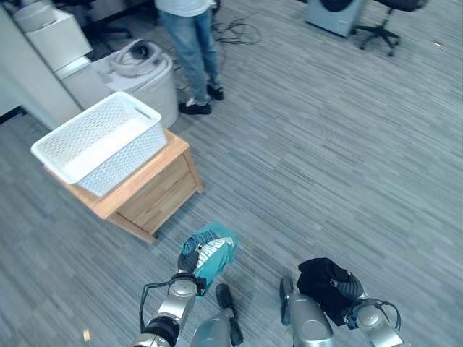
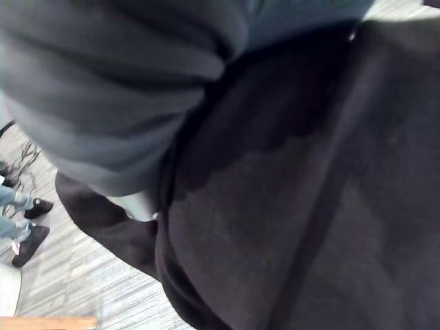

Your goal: Tidy up the quilt and then pick up the clothes from the bed and put them into the laundry hamper.

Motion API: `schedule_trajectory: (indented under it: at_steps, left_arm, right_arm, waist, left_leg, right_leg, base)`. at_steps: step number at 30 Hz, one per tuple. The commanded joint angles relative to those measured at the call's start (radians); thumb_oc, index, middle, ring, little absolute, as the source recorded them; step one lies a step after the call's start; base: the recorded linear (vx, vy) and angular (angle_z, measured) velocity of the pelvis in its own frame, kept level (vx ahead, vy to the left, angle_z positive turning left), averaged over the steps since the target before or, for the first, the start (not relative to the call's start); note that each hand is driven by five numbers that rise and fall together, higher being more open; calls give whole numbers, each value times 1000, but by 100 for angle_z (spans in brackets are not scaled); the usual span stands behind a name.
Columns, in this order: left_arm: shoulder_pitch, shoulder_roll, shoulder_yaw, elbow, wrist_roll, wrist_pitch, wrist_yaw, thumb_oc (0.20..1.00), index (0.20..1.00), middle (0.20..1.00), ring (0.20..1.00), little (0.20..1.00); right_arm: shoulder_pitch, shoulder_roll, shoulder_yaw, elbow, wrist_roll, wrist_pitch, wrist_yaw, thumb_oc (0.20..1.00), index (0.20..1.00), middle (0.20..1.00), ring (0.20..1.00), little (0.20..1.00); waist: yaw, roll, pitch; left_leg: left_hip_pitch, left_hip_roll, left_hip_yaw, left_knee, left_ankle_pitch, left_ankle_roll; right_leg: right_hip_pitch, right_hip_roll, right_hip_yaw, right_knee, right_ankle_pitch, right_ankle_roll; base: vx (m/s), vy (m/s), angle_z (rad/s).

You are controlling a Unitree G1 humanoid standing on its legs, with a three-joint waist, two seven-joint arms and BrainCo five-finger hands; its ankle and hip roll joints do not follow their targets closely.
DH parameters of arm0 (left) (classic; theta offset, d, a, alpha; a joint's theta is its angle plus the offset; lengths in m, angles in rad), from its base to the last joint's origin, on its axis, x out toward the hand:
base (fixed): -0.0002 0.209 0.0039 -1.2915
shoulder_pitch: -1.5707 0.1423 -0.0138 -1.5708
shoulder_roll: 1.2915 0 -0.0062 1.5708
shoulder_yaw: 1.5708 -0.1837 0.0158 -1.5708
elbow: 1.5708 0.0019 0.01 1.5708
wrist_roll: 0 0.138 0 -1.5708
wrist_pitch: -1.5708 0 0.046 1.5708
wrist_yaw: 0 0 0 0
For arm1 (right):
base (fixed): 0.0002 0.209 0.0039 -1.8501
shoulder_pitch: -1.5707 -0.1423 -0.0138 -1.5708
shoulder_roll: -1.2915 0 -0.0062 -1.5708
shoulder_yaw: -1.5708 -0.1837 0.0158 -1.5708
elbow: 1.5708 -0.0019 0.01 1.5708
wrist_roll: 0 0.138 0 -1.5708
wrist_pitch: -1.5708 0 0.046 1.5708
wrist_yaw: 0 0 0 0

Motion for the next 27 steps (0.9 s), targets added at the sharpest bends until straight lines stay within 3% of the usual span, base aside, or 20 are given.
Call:
schedule_trajectory:
  at_steps: [1, 5, 8, 13, 26, 27]
  left_arm:
    - [58, 45, -26, 36, 71, -11, -4, 200, 200, 200, 200, 200]
    - [61, 35, -26, 36, 60, -14, -7, 200, 200, 200, 200, 200]
    - [71, 8, -34, 7, 38, -24, -17, 200, 200, 200, 200, 200]
    - [82, -9, -40, 7, 27, -25, -25, 200, 200, 200, 200, 200]
    - [110, -9, -21, 37, 26, -27, -28, 200, 200, 200, 200, 200]
    - [151, 2, 31, -111, -67, -57, -23, 200, 200, 200, 200, 200]
  right_arm:
    - [-39, -58, -36, -5, 20, -29, -22, 200, 200, 200, 200, 200]
    - [-49, -75, -36, 5, 12, -32, -20, 200, 200, 200, 200, 200]
    - [-68, -101, -37, 9, 2, -33, -22, 200, 200, 200, 200, 200]
    - [-72, -113, -36, 8, 2, -37, -15, 200, 200, 200, 200, 200]
    - [-54, -110, -5, 1, -4, -50, 13, 200, 200, 200, 200, 200]
    - [-80, -89, -68, 75, 173, -38, 10, 200, 200, 200, 200, 200]
  waist:
    - [-24, -25, -20]
    - [-28, -15, -31]
    - [-33, 11, -38]
    - [-39, 32, -56]
    - [-23, 43, -57]
    - [90, 3, -28]
  left_leg:
    - [160, 32, 56, -35, -134, -197]
    - [177, 29, 36, -2, -147, -205]
    - [175, 46, 31, 49, -161, -224]
    - [203, 66, 40, 28, -147, -240]
    - [239, 70, 35, -28, -129, -250]
    - [110, 14, 29, 158, -218, -199]
  right_leg:
    - [-9, -23, 18, -29, 11, -21]
    - [35, -12, 5, -66, 29, -42]
    - [92, -11, -37, -113, 35, -52]
    - [117, -1, -54, -110, 17, -64]
    - [137, -4, -75, -106, 7, -63]
    - [143, -54, -126, -137, -36, -56]
  base:
    - [284, -181, 113]
    - [233, -188, 32]
    - [128, -84, 34]
    - [126, -25, 12]
    - [22, 10, 0]
    - [0, 0, 0]
